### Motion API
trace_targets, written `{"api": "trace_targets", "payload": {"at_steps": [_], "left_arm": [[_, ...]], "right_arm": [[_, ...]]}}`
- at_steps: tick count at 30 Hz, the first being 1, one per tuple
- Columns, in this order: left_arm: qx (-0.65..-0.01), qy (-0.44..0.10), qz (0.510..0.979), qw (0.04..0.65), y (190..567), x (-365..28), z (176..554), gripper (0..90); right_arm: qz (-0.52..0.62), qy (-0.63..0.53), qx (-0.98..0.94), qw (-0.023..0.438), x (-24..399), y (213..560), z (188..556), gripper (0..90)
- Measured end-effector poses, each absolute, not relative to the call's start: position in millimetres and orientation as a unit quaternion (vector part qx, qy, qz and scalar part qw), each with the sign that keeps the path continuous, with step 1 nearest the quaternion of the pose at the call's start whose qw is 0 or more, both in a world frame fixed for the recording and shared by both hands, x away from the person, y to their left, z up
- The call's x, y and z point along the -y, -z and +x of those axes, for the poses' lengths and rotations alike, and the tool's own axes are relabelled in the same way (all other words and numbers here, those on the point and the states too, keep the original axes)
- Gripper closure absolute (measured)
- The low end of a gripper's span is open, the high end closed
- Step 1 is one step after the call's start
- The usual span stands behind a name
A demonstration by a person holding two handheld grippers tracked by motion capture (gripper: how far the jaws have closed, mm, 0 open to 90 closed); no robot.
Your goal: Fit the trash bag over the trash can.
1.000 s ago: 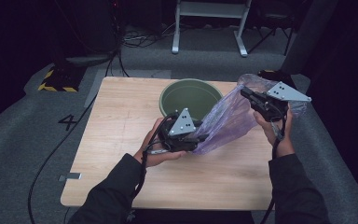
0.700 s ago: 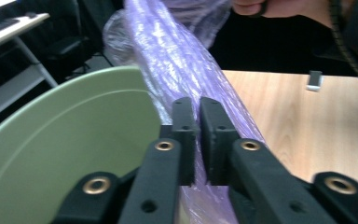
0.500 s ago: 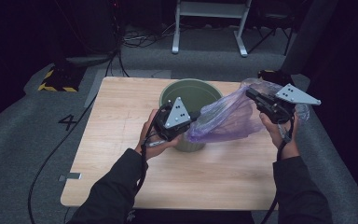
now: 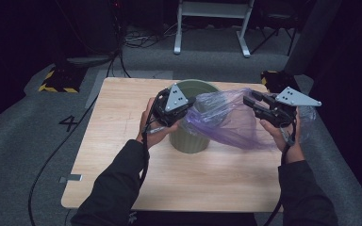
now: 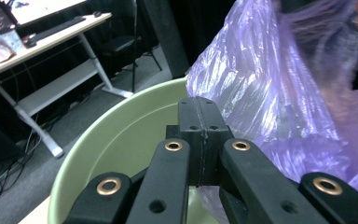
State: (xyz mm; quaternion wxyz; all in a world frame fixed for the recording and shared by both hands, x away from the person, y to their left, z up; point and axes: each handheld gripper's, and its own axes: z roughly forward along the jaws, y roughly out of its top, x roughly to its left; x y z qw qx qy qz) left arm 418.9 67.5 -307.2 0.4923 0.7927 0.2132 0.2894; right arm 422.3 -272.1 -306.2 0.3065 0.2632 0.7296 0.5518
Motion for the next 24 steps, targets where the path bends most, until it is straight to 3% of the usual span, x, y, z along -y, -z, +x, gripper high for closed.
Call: {"api": "trace_targets", "payload": {"at_steps": [1,2,9,17,21,23,24], "left_arm": [[-0.217,-0.29,0.793,0.49,308,-69,421,89.9],[-0.221,-0.29,0.793,0.489,309,-70,423,89.9],[-0.248,-0.289,0.79,0.48,312,-78,437,89.9],[-0.269,-0.294,0.789,0.468,315,-85,446,89.9],[-0.274,-0.293,0.79,0.464,317,-88,450,89.9],[-0.277,-0.292,0.79,0.462,318,-88,451,89.9],[-0.278,-0.293,0.79,0.462,318,-89,452,89.9]], "right_arm": [[0.26,-0.551,-0.733,0.304,272,307,421,55.1],[0.261,-0.546,-0.737,0.3,272,310,420,44.7],[0.231,-0.546,-0.754,0.284,271,312,406,27.2],[0.145,-0.521,-0.806,0.24,250,323,370,18.9],[0.123,-0.504,-0.822,0.235,238,331,358,18.7],[0.121,-0.481,-0.831,0.253,230,339,354,19.5],[0.124,-0.471,-0.834,0.259,227,345,356,23.3]]}}
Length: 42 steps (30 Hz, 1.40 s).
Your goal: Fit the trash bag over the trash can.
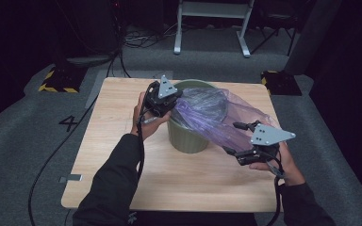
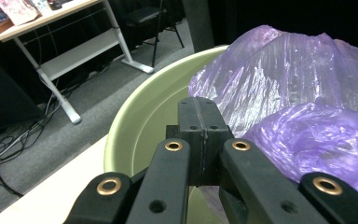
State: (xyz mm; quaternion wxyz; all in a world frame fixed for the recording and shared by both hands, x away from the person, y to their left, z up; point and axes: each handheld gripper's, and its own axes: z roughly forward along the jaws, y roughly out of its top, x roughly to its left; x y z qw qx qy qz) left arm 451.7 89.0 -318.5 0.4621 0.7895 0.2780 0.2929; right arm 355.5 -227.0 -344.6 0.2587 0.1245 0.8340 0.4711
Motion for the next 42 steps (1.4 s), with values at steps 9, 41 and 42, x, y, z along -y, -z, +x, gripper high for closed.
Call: {"api": "trace_targets", "payload": {"at_steps": [9,41,42], "left_arm": [[-0.281,-0.283,0.791,0.463,322,-95,458,89.8],[-0.313,-0.247,0.779,0.484,323,-129,459,21.3],[-0.318,-0.243,0.777,0.487,324,-133,460,21.1]], "right_arm": [[0.172,-0.433,-0.828,0.311,223,363,376,67.4],[0.271,-0.438,-0.76,0.396,245,336,407,90.0],[0.275,-0.436,-0.759,0.398,247,337,407,90.0]]}}
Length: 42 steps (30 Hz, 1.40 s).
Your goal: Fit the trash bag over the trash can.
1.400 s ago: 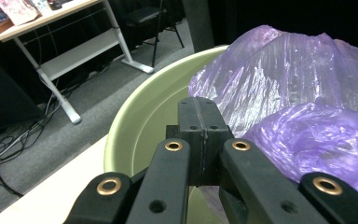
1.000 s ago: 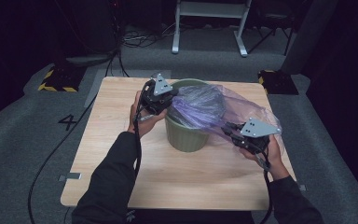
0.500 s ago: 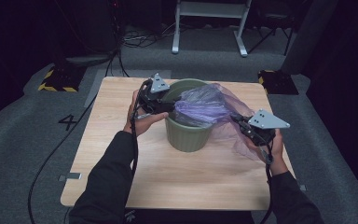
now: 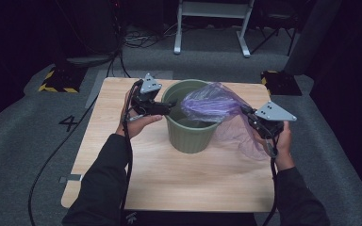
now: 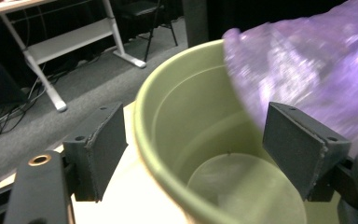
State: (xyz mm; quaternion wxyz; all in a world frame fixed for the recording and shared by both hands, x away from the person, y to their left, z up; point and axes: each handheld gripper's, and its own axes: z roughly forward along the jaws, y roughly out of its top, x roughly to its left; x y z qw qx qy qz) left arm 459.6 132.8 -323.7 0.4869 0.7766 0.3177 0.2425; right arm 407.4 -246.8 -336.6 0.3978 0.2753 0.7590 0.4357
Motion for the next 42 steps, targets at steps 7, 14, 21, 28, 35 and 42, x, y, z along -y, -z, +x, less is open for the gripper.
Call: {"api": "trace_targets", "payload": {"at_steps": [7,14,21,28,35,42], "left_arm": [[-0.285,-0.237,0.769,0.521,314,-136,449,19.8],[-0.197,-0.215,0.797,0.528,300,-95,427,18.0],[-0.159,-0.223,0.842,0.464,308,-63,430,45.5],[-0.163,-0.219,0.869,0.413,321,-57,445,71.8],[-0.185,-0.206,0.87,0.407,323,-55,452,64.0],[-0.192,-0.216,0.847,0.447,316,-58,443,32.7]], "right_arm": [[0.278,-0.426,-0.763,0.399,251,335,411,90.0],[0.261,-0.403,-0.778,0.405,235,333,410,90.0],[0.259,-0.405,-0.779,0.403,229,331,411,90.0],[0.249,-0.425,-0.776,0.394,231,330,411,89.0],[0.226,-0.455,-0.776,0.374,225,329,407,88.7],[0.206,-0.454,-0.787,0.364,213,328,405,89.4]]}}
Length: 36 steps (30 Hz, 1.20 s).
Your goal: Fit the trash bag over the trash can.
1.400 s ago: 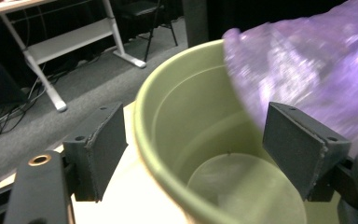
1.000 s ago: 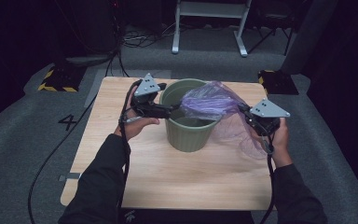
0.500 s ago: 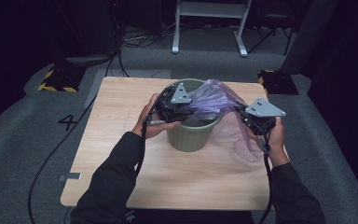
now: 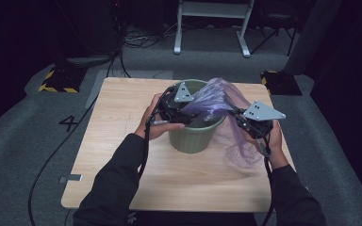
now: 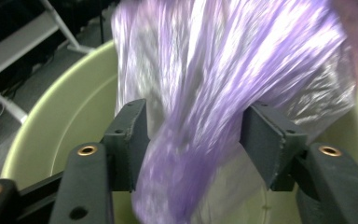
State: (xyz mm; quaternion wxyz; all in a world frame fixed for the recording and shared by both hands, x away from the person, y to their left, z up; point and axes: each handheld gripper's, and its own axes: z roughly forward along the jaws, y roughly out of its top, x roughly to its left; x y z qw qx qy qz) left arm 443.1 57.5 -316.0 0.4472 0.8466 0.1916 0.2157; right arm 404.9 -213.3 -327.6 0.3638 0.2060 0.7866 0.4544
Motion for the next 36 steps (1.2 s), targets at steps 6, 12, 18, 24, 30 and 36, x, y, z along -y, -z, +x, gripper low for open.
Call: {"api": "trace_targets", "payload": {"at_steps": [6,12,18,24,30,36], "left_arm": [[-0.171,-0.213,0.848,0.455,313,-52,434,26.9],[-0.147,-0.231,0.865,0.421,317,-48,434,77.3],[-0.166,-0.227,0.861,0.423,322,-56,445,89.3],[-0.179,-0.227,0.859,0.424,326,-61,451,89.6],[-0.189,-0.224,0.855,0.428,328,-68,454,89.7],[-0.19,-0.218,0.851,0.438,328,-75,456,89.7]], "right_arm": [[0.19,-0.442,-0.801,0.356,199,327,405,89.4],[0.186,-0.444,-0.804,0.349,192,328,402,84.9],[0.187,-0.464,-0.802,0.327,200,331,398,65.2],[0.187,-0.483,-0.799,0.307,211,338,387,40.1],[0.188,-0.47,-0.806,0.307,224,351,377,28.0],[0.225,-0.439,-0.799,0.343,238,373,379,20.1]]}}
